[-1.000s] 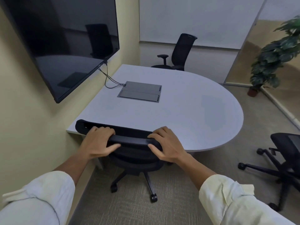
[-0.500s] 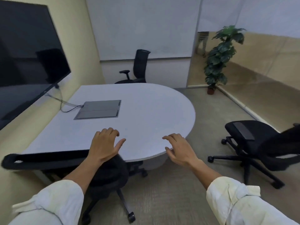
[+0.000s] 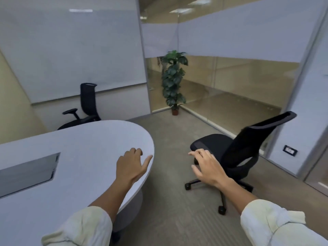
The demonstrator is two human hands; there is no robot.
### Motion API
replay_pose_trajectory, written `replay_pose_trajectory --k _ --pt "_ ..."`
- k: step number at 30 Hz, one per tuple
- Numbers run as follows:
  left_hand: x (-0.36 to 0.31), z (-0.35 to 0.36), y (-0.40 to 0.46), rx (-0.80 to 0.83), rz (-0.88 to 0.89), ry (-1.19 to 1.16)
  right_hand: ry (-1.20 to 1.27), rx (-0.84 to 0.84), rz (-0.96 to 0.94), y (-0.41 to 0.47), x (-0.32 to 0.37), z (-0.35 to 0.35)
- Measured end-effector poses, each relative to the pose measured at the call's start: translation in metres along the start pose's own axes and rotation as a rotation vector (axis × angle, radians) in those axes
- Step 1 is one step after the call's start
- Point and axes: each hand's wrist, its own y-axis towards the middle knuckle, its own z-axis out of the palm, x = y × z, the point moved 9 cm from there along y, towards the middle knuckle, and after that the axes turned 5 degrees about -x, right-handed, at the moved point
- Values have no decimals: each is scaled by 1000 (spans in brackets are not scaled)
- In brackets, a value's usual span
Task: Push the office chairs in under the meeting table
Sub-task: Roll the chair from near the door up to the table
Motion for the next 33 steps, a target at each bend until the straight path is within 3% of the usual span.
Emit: replay_pose_trajectory --k 9,21,33 --pt "-136 109 113 72 244 -138 -141 -22 230 21 -144 -26" --pt "-336 228 211 326 446 -489 -262 -99 623 23 -314 -89" --pt "-567 296 219 378 501 -588 -284 -24 656 7 -503 -155"
